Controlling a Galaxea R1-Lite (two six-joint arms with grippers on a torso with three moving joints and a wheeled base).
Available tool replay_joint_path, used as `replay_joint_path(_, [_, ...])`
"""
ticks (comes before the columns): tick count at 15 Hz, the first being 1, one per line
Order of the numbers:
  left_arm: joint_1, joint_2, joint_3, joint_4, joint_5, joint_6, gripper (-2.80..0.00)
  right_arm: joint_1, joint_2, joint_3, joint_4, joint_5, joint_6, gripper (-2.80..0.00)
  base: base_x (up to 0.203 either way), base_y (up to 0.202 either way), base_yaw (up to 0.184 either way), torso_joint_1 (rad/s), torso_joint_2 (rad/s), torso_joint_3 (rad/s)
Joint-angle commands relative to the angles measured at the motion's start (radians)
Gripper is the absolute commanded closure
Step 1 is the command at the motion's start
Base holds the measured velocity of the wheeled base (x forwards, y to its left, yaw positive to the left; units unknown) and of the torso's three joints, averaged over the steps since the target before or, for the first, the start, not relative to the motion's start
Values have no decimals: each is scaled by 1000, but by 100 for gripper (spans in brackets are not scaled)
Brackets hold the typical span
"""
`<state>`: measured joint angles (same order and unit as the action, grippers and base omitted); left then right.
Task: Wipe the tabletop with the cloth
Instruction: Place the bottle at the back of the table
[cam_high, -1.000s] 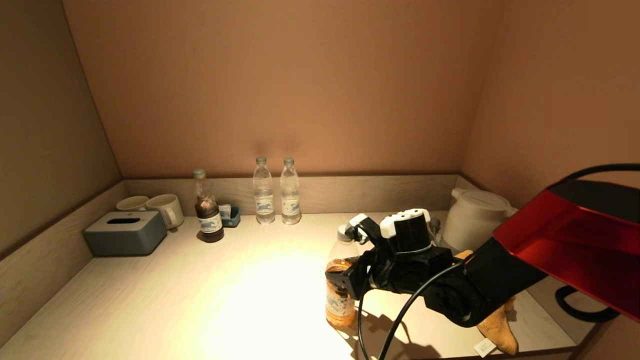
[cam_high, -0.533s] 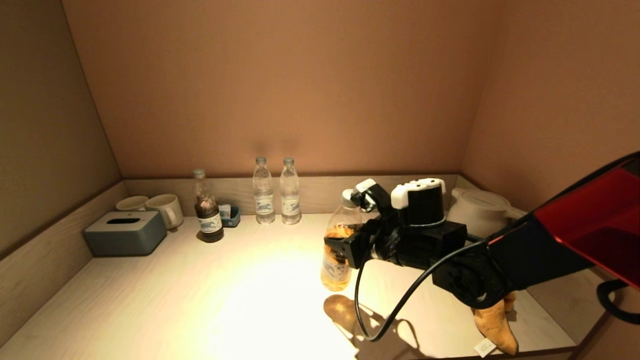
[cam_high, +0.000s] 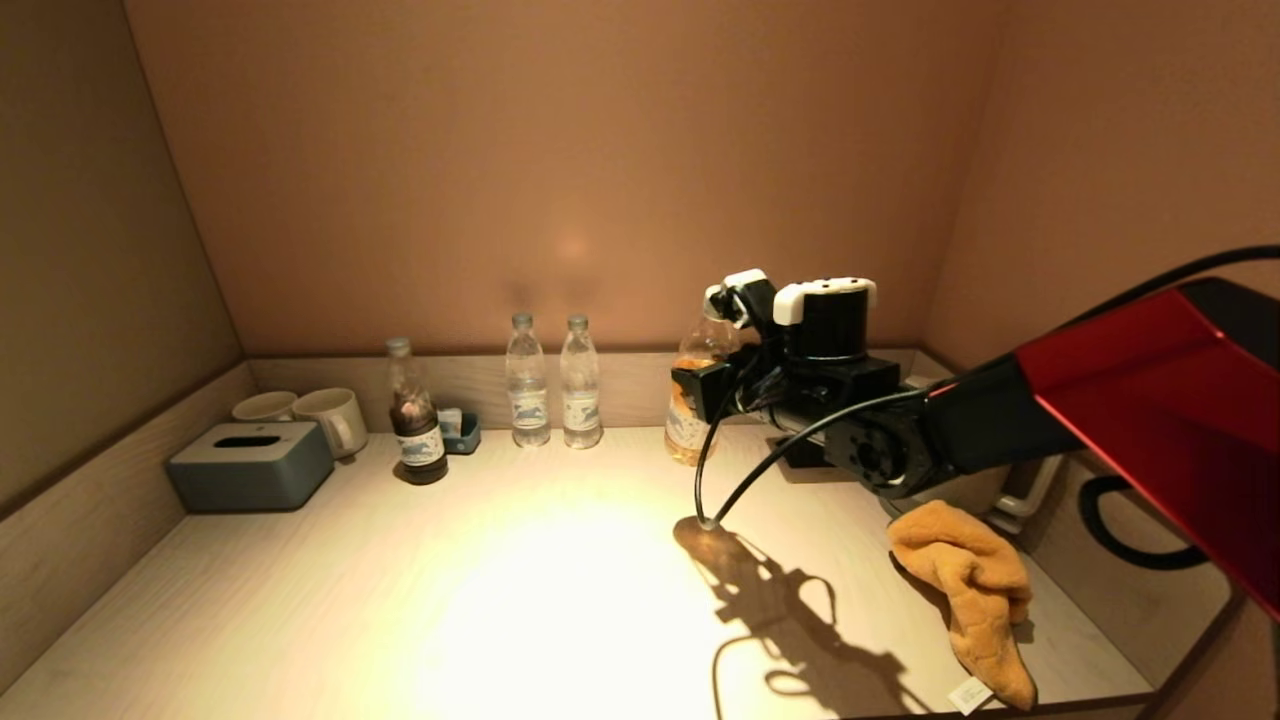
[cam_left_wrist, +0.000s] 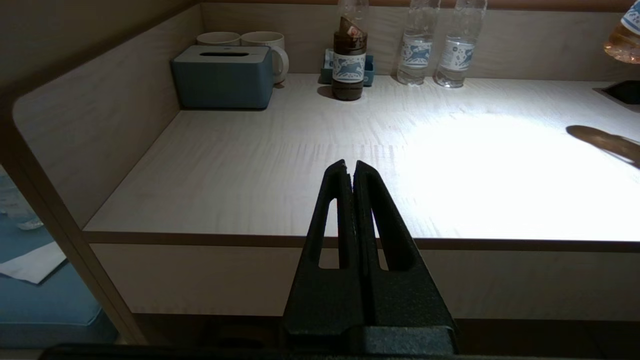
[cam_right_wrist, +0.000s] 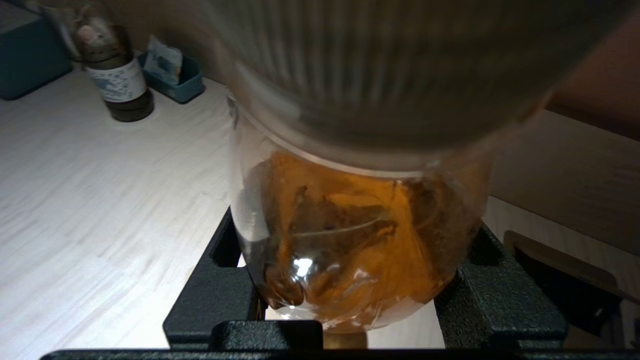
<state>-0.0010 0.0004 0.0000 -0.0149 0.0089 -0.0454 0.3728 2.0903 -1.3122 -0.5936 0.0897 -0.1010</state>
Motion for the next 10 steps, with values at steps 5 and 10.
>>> replay_joint_path(5, [-1, 0, 0, 0, 0, -1, 0, -81, 216, -273, 170, -119, -24, 0, 0, 0, 0, 0, 0, 0])
replay_joint_path(10, [-1, 0, 0, 0, 0, -1, 0, -132, 313, -450, 364, -123, -22, 0, 0, 0, 0, 0, 0, 0])
